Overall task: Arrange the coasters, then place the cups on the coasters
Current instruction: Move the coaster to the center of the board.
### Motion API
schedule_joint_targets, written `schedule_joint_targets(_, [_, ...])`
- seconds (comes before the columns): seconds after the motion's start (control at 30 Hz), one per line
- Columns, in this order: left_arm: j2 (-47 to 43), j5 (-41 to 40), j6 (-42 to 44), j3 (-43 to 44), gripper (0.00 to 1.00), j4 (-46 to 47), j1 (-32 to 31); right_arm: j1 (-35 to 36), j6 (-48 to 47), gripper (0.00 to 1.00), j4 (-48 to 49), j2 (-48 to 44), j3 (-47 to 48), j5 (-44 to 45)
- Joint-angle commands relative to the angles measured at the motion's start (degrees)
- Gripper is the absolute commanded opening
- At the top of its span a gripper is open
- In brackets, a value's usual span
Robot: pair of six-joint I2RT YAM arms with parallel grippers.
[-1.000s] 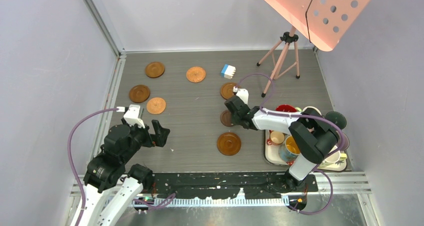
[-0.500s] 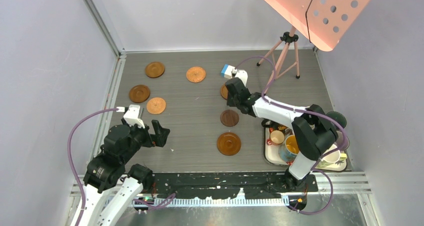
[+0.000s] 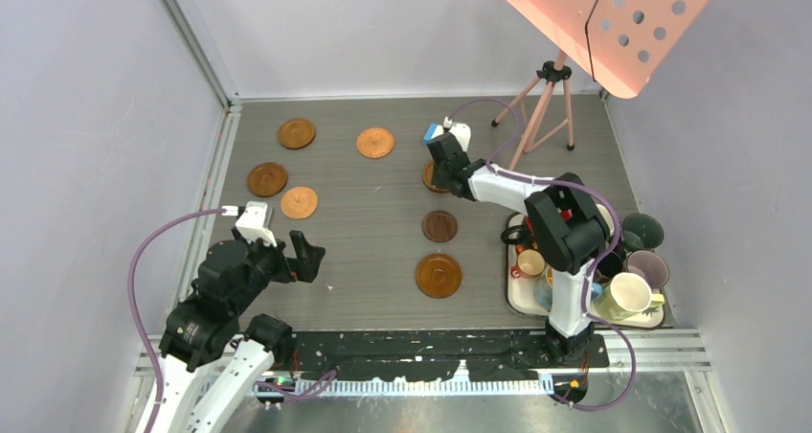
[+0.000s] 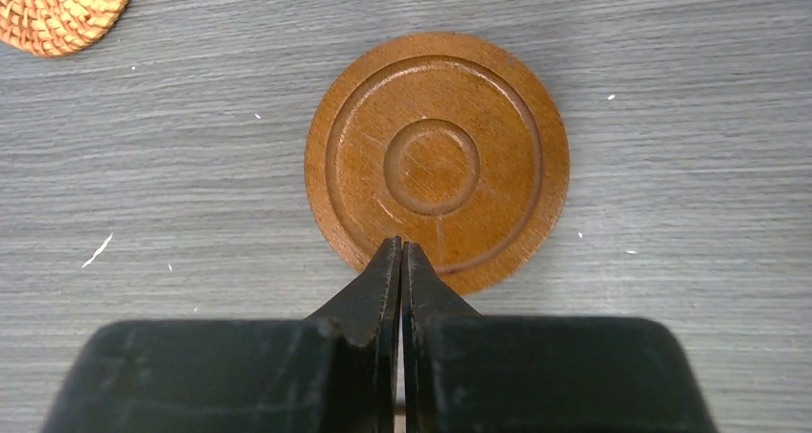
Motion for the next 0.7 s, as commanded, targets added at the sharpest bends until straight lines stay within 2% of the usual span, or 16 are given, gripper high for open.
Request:
schedule_joint_targets(0.0, [-0.04,0.73,-0.03,-0.04,1.0,1.16,-0.2,-0.83,0.89,0.05,0.89,2.64,4.66,1.45])
schedule_joint_targets(0.27, [0.3,0.56,-0.04,-0.13,1.0,1.2,-0.2,-1.22,2.11,0.05,-2.38,7.94,9.26,1.11])
schedule_joint_targets(0.67, [0.73,-0.57,-0.12,-0.01,1.0,0.94,-0.2,-0.56,3.69,0.05,-2.21,9.95,10.14,-5.66])
